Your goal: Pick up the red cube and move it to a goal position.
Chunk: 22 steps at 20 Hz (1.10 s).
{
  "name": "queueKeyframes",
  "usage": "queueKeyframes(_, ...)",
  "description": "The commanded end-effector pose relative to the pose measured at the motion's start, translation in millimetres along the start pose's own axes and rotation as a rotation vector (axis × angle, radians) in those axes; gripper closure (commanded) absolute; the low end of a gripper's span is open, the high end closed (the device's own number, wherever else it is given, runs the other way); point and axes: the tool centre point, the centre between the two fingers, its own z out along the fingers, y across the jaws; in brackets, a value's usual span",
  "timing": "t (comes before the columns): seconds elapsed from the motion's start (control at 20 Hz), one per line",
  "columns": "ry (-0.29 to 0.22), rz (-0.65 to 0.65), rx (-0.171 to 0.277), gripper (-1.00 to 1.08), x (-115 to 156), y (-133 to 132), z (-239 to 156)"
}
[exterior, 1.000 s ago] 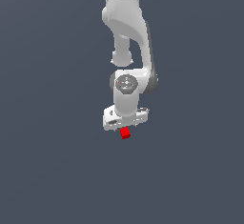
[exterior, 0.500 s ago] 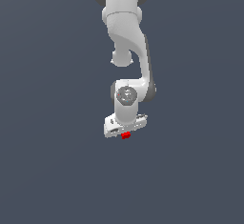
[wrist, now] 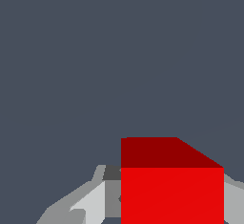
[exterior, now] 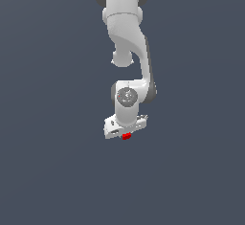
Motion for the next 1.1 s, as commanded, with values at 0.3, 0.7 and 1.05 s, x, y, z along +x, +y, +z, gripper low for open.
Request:
queueKeyframes(0.3, 0.0, 0.0, 0.0, 1.08, -1.1, -1.3, -3.6)
queueKeyframes(0.7, 0.0, 0.0, 0.0, 1.08, -10.8, -10.0, -30.7)
queueKeyframes(1.05, 0.0, -0.001, -0.001, 1.08, -27.6, -25.5, -78.9)
